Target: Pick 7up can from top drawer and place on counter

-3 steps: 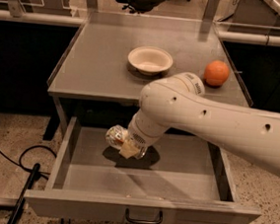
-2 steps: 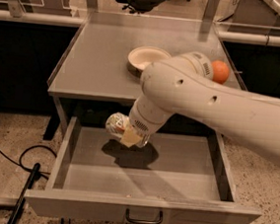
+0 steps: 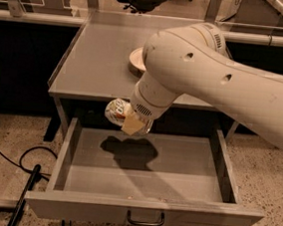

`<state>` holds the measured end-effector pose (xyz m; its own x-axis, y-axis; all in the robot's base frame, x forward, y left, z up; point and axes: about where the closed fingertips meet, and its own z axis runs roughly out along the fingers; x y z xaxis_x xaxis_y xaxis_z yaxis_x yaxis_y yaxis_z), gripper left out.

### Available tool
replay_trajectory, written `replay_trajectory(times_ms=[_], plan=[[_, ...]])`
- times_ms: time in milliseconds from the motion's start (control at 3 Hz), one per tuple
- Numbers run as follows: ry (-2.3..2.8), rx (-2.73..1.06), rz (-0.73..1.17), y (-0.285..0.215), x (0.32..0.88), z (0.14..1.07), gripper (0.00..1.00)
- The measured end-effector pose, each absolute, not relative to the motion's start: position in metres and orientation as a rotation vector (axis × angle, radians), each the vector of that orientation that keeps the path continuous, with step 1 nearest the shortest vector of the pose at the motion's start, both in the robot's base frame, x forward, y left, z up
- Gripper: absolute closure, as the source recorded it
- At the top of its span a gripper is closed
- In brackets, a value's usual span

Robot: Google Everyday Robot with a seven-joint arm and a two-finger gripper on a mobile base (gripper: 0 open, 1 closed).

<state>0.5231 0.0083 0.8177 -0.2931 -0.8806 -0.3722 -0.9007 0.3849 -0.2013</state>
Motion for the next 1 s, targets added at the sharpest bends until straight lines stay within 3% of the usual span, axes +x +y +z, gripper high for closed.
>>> replay_trajectory(times_ms=[1000], plan=[[2.102, -1.527, 0.023, 0.028, 0.583, 0.898, 1.0]])
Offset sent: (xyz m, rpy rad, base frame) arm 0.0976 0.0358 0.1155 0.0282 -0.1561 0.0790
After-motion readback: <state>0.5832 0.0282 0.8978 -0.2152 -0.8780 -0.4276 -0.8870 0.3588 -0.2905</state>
